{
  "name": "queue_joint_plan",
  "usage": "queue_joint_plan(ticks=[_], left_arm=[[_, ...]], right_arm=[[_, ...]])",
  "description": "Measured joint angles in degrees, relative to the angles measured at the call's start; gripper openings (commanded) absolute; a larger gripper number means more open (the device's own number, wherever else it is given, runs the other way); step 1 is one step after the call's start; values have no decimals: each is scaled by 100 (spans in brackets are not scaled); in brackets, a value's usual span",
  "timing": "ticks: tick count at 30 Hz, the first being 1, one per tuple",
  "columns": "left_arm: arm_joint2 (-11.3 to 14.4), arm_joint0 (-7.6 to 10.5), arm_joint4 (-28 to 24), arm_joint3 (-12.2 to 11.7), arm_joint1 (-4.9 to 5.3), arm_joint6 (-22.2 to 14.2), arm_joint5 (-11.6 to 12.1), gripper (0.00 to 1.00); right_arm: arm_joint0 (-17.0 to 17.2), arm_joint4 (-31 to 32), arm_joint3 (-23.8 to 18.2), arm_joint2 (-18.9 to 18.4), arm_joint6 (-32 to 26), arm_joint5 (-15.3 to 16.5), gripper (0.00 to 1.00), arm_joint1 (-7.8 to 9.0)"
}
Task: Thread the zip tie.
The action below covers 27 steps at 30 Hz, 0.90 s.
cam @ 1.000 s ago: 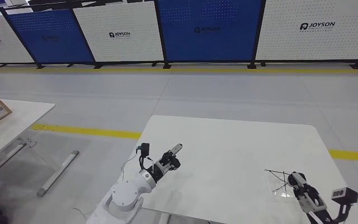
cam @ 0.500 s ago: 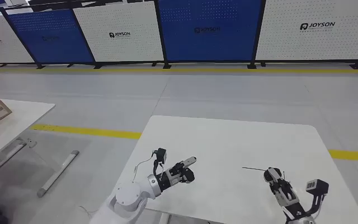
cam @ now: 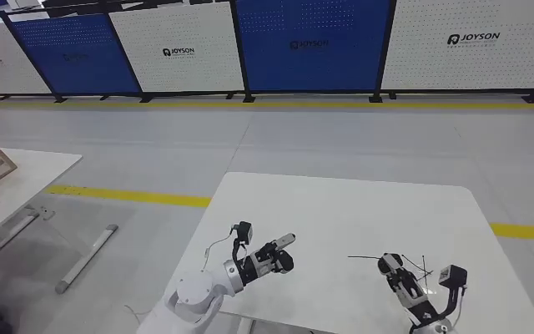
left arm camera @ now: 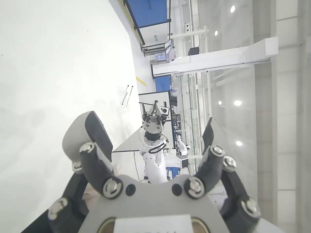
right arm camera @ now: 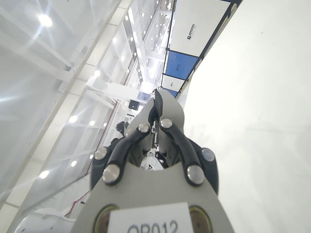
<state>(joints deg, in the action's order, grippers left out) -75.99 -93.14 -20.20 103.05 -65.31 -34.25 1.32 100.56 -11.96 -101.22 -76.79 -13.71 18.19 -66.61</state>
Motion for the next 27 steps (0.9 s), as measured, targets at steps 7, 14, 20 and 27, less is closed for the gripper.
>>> queue_joint_plan(ticks=[7, 14, 20, 27], left_arm=[[177, 206, -547, -225, -7, -514, 186, 100], [276, 276, -514, -273, -15, -540, 167, 100], [278, 277, -517, -271, -15, -538, 167, 100], [671, 609, -429, -301, -84, -71, 113, 100]], right_arm=[[-243, -449, -69, 458, 155, 129, 0, -135], [-296, -426, -21, 522, 235, 128, 0, -151], [-296, -426, -21, 522, 235, 129, 0, -151], [-296, -426, -21, 522, 235, 129, 0, -151]])
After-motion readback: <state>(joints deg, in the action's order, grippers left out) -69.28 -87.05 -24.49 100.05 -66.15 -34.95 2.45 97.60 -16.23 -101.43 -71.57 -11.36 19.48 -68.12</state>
